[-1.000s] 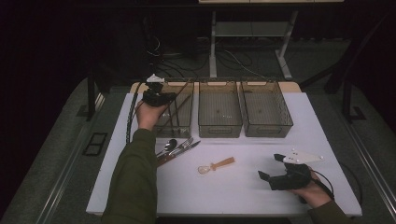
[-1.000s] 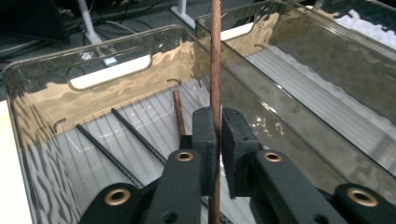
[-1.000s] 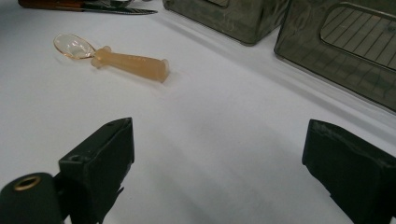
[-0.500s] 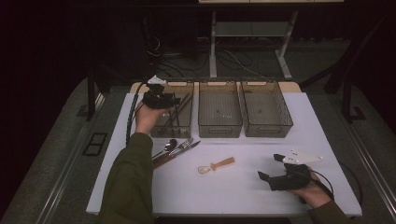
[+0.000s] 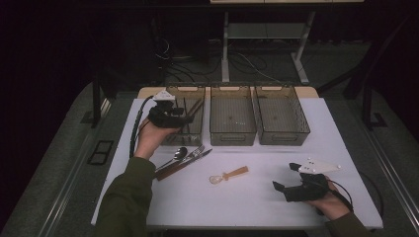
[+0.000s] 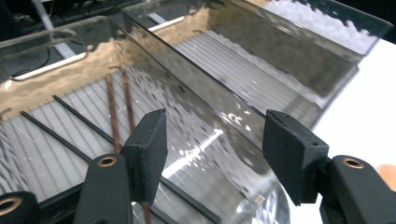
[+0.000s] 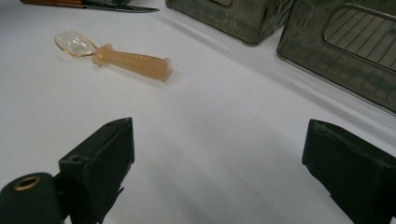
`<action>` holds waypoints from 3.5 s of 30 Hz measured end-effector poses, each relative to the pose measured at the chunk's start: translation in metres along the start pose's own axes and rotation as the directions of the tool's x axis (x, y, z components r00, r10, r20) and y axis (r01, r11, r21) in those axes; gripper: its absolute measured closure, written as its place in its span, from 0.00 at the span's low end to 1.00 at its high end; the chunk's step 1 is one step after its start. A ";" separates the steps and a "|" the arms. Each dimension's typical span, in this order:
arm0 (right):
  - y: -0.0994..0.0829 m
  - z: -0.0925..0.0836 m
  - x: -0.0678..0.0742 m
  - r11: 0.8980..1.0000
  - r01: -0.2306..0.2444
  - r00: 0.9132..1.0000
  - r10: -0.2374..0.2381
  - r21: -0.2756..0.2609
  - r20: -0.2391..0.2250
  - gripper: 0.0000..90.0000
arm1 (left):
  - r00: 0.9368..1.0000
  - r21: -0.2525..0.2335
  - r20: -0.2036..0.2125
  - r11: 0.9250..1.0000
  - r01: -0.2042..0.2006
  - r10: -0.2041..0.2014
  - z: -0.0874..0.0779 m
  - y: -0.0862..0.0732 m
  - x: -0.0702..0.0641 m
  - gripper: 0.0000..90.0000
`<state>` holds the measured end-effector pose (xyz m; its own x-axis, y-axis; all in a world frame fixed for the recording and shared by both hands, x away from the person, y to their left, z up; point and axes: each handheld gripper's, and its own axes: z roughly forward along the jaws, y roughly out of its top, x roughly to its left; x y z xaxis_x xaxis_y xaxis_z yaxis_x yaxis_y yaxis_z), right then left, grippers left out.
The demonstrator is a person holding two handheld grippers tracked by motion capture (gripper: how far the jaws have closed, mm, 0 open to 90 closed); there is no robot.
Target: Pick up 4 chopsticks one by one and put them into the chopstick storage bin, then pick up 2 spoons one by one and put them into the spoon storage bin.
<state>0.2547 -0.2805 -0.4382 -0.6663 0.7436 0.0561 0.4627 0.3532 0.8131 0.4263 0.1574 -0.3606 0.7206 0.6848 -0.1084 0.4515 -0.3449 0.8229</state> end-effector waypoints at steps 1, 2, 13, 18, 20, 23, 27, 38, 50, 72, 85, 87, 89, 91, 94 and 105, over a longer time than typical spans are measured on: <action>0.000 0.000 0.000 1.000 0.000 1.000 0.000 0.001 0.000 0.10 | 1.000 0.002 0.006 1.000 -0.006 0.005 -0.002 -0.002 -0.003 0.43; 0.000 0.000 0.000 1.000 -0.002 1.000 0.002 0.001 0.000 0.10 | 1.000 0.008 0.010 1.000 -0.009 0.009 -0.003 -0.004 -0.005 0.43; -0.001 -0.001 0.000 1.000 -0.007 1.000 0.008 -0.008 0.004 0.10 | 0.997 -0.008 0.072 1.000 -0.021 0.022 -0.013 -0.020 -0.033 0.39; -0.001 -0.001 0.000 1.000 -0.008 1.000 0.008 -0.005 0.003 0.10 | 0.993 -0.028 0.108 0.999 -0.035 0.038 -0.014 -0.028 -0.051 0.38; -0.001 -0.001 -0.001 1.000 -0.005 1.000 0.005 -0.003 0.006 0.10 | 0.991 -0.026 0.121 0.999 -0.047 0.049 -0.012 -0.031 -0.059 0.37; -0.001 -0.001 -0.001 1.000 -0.006 1.000 0.006 -0.005 0.007 0.10 | 0.988 -0.023 0.141 0.998 -0.066 0.069 -0.010 -0.035 -0.072 0.37; 0.000 0.000 -0.001 1.000 -0.002 1.000 0.002 -0.002 0.007 0.10 | 0.981 -0.021 0.165 0.995 -0.100 0.102 -0.005 -0.043 -0.087 0.37; -0.001 0.000 0.000 1.000 0.005 1.000 -0.005 -0.001 0.004 0.10 | 0.956 0.055 0.258 0.986 -0.160 0.141 0.027 -0.063 -0.119 0.46; -0.001 0.000 0.000 1.000 0.008 1.000 -0.008 0.000 0.002 0.10 | 0.929 0.123 0.288 0.953 -0.277 0.233 0.052 -0.072 -0.142 0.59; -0.001 0.000 0.001 1.000 0.015 1.000 -0.015 0.005 -0.001 0.10 | 0.904 0.161 0.328 0.927 -0.340 0.275 0.083 -0.071 -0.151 0.79; 0.000 0.000 0.001 1.000 0.014 1.000 -0.014 0.004 -0.004 0.10 | 0.899 0.160 0.345 0.927 -0.339 0.269 0.082 -0.070 -0.150 0.86; 0.000 0.000 0.001 1.000 0.014 1.000 -0.014 0.004 -0.004 0.10 | 0.902 0.166 0.353 0.932 -0.323 0.249 0.081 -0.069 -0.150 0.86; 0.000 0.000 0.001 1.000 0.014 1.000 -0.014 0.004 -0.003 0.10 | 0.904 0.165 0.351 0.934 -0.316 0.244 0.078 -0.067 -0.149 0.86; 0.000 0.000 0.001 1.000 0.014 1.000 -0.014 0.003 -0.002 0.10 | 0.904 0.166 0.358 0.937 -0.307 0.233 0.074 -0.064 -0.147 0.86; 0.000 0.000 0.001 1.000 0.014 1.000 -0.014 0.003 -0.003 0.10 | 0.906 0.158 0.360 0.943 -0.292 0.221 0.069 -0.060 -0.145 0.86; 0.000 -0.001 0.001 1.000 0.012 1.000 -0.012 0.005 -0.004 0.10 | 0.905 0.150 0.373 0.948 -0.279 0.207 0.060 -0.043 -0.139 0.86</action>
<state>0.2533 -0.2798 -0.4378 -0.6742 0.7369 0.0488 0.4576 0.3649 0.8108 0.3383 0.0391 -0.4145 0.9414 0.3088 -0.1356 0.3063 -0.6146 0.7269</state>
